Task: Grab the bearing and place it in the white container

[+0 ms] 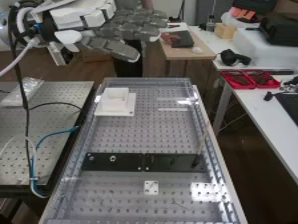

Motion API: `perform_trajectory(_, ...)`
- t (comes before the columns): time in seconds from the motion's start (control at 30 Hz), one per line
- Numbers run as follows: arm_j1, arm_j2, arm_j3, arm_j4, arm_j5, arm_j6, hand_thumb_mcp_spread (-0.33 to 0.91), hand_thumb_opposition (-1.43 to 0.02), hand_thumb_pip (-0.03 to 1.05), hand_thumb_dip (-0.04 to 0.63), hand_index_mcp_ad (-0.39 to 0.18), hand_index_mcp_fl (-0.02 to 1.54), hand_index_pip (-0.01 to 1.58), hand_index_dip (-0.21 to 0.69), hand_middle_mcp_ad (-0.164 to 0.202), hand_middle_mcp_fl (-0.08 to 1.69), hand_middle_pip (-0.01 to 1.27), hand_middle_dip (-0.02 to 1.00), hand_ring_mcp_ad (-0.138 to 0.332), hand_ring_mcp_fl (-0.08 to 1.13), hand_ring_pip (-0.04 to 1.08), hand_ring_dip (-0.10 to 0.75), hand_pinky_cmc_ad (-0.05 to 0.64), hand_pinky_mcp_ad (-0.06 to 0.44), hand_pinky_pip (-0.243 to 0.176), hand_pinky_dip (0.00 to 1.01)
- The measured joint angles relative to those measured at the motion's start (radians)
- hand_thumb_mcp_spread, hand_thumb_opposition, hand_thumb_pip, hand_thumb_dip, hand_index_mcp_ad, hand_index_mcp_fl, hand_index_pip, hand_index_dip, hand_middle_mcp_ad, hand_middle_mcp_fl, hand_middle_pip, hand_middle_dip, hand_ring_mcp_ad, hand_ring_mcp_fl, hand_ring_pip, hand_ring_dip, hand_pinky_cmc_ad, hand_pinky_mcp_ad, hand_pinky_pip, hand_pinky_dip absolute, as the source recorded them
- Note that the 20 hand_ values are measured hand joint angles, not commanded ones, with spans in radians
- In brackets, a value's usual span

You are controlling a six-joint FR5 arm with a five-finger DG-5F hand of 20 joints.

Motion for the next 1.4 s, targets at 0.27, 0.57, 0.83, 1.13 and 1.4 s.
perform_trajectory(0.27, -0.01, -0.002, 0.002, -0.002, -0.019, -0.006, 0.22, -0.76, 0.55, 0.159, -0.157, 0.1, 0.11, 0.164, 0.073, 0.0, 0.13, 0.13, 0.138, 0.01, 0.1, 0.016, 0.379, 0.297, -0.089, 0.25)
perform_trajectory(0.57, -0.03, -0.004, 0.005, -0.018, -0.046, -0.009, 0.22, -0.76, 0.55, 0.159, -0.157, 0.1, 0.11, 0.164, 0.073, 0.0, 0.13, 0.13, 0.145, 0.01, 0.1, 0.016, 0.379, 0.293, -0.093, 0.25)
perform_trajectory(0.83, -0.04, -0.013, 0.008, -0.033, -0.059, -0.013, 0.22, -0.76, 0.55, 0.159, -0.157, 0.1, 0.11, 0.164, 0.075, 0.0, 0.13, 0.13, 0.148, 0.01, 0.1, 0.016, 0.379, 0.293, -0.093, 0.25)
perform_trajectory(1.13, -0.046, -0.006, 0.013, -0.049, -0.066, -0.014, 0.22, -0.76, 0.55, 0.159, -0.157, 0.1, 0.11, 0.164, 0.073, 0.0, 0.13, 0.13, 0.15, 0.01, 0.1, 0.016, 0.379, 0.293, -0.093, 0.25)
perform_trajectory(1.4, -0.052, -0.004, 0.017, -0.06, -0.079, -0.021, 0.22, -0.76, 0.55, 0.159, -0.141, 0.1, 0.11, 0.164, 0.073, 0.0, 0.13, 0.13, 0.148, 0.01, 0.1, 0.016, 0.379, 0.297, -0.093, 0.25)
